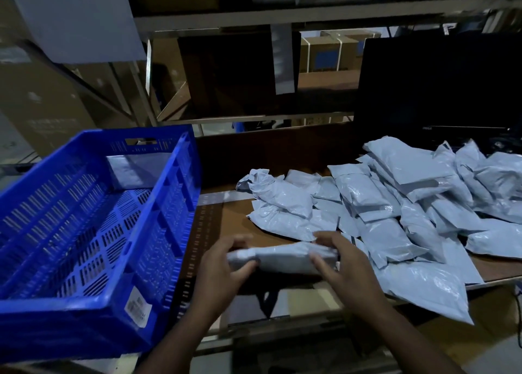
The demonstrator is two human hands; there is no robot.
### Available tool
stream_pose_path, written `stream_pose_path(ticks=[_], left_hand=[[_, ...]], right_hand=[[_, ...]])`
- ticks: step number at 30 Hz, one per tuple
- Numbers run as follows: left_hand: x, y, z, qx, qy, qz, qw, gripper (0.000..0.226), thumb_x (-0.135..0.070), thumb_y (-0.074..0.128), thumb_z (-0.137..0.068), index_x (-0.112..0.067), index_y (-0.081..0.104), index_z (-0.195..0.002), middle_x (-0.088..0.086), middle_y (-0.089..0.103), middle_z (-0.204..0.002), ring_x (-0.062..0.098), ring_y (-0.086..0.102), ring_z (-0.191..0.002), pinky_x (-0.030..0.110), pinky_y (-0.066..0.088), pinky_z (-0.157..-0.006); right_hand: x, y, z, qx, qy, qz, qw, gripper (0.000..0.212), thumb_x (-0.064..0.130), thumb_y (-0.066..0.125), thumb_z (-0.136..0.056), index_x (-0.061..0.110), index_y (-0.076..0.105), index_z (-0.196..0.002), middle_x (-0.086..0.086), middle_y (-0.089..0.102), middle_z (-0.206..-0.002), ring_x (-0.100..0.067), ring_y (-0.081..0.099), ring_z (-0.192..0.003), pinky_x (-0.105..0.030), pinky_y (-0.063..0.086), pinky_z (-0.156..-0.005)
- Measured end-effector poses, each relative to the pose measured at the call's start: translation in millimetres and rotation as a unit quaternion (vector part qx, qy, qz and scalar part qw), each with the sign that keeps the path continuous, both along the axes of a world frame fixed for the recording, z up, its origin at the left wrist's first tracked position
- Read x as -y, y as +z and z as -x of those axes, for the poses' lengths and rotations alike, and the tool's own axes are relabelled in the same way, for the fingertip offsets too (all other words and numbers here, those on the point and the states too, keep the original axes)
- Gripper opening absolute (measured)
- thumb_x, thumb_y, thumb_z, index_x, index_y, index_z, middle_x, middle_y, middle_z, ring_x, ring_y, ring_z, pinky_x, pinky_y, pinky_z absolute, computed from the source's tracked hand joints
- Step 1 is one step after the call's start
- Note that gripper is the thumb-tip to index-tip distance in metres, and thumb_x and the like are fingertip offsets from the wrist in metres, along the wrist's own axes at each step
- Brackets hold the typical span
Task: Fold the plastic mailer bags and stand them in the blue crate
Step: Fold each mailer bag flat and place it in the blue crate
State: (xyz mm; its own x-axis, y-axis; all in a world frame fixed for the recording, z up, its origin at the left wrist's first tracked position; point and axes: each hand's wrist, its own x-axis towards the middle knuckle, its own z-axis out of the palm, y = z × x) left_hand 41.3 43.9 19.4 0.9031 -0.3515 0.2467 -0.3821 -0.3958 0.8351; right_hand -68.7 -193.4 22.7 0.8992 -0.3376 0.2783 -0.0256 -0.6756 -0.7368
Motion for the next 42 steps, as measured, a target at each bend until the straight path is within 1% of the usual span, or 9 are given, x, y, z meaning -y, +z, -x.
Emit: stream_pose_path(ticks=[4,9,15,19,21,24,28,38,42], left_hand=[[9,-7,-4,-0.016,0.062,-0.036,0.997,0.081,-0.033,0.09,-0.072,-0.036,0.047,-0.141,-0.022,0.048,-0.13,-0.002,0.047,-0.12,0.022,0.043,-0.096],[14,-28,2,0.029,0.073,-0.169,0.983,0.072,-0.046,0.08,-0.082,-0.031,0.046,-0.143,-0.011,0.042,-0.141,0.01,0.05,-0.126,0.021,0.045,-0.09],[24,-32,6,0.134,0.006,-0.241,0.961,0.048,-0.044,0.058,-0.1,-0.027,0.052,-0.145,-0.01,0.041,-0.157,0.003,0.02,-0.15,0.025,0.022,-0.121],[37,-51,24,0.133,-0.092,-0.312,0.936,0.071,-0.06,0.006,-0.103,-0.022,0.031,-0.158,-0.007,0.022,-0.166,0.003,0.009,-0.153,0.025,-0.003,-0.124],[33,-68,29,0.132,-0.101,-0.315,0.935,0.08,-0.061,-0.007,-0.1,-0.021,0.029,-0.159,-0.005,0.023,-0.167,0.004,0.012,-0.153,0.032,0.0,-0.125],[28,-78,29,0.129,-0.106,-0.346,0.924,0.065,-0.051,0.01,-0.106,-0.019,0.033,-0.158,-0.004,0.027,-0.165,0.006,0.016,-0.153,0.035,0.006,-0.123],[30,-69,26,0.129,-0.128,-0.355,0.917,0.083,-0.06,-0.017,-0.095,-0.022,0.015,-0.162,-0.008,0.005,-0.167,0.003,-0.001,-0.154,0.035,-0.002,-0.126],[24,-68,23,0.098,-0.144,-0.34,0.924,0.07,-0.058,0.006,-0.099,-0.027,0.006,-0.162,-0.014,-0.002,-0.168,-0.004,-0.008,-0.151,0.024,-0.01,-0.123],[22,-68,23,0.093,-0.143,-0.343,0.924,0.071,-0.06,0.008,-0.099,-0.027,0.002,-0.162,-0.016,-0.008,-0.166,-0.004,-0.012,-0.151,0.026,-0.009,-0.125]], right_hand=[[3,-8,-17,0.026,-0.065,0.047,0.996,0.043,0.039,0.069,-0.092,0.028,0.053,-0.13,0.012,0.055,-0.123,-0.005,0.056,-0.109,-0.026,0.049,-0.09],[-1,-45,-24,-0.042,-0.048,0.225,0.972,0.038,0.027,0.075,-0.088,0.017,0.065,-0.123,-0.005,0.057,-0.132,-0.022,0.057,-0.121,-0.037,0.054,-0.093],[-25,-50,-26,-0.039,-0.031,0.31,0.949,0.039,0.031,0.075,-0.088,0.018,0.07,-0.124,-0.001,0.067,-0.129,-0.018,0.061,-0.124,-0.038,0.044,-0.108],[-38,-64,-30,-0.032,0.03,0.334,0.942,0.052,0.039,0.025,-0.108,0.015,0.065,-0.132,-0.003,0.062,-0.137,-0.017,0.057,-0.13,-0.036,0.031,-0.118],[-39,-73,-27,-0.048,0.051,0.34,0.938,0.064,0.038,0.01,-0.109,0.011,0.062,-0.135,-0.007,0.058,-0.142,-0.02,0.053,-0.134,-0.039,0.025,-0.114],[-41,-76,-22,-0.088,0.06,0.334,0.937,0.065,0.036,0.009,-0.109,0.008,0.06,-0.138,-0.01,0.054,-0.146,-0.022,0.05,-0.137,-0.041,0.027,-0.111],[-39,-72,-28,-0.108,0.059,0.329,0.936,0.068,0.036,0.007,-0.109,0.006,0.062,-0.135,-0.011,0.057,-0.142,-0.022,0.054,-0.133,-0.04,0.028,-0.11],[-34,-72,-22,-0.195,0.03,0.284,0.938,0.073,0.056,0.012,-0.104,0.011,0.052,-0.145,-0.005,0.05,-0.15,-0.017,0.046,-0.139,-0.032,0.029,-0.119],[-29,-66,-7,-0.208,0.013,0.261,0.943,0.099,0.078,-0.013,-0.086,0.02,0.015,-0.161,0.003,0.007,-0.167,-0.008,0.001,-0.15,-0.028,-0.001,-0.119]])
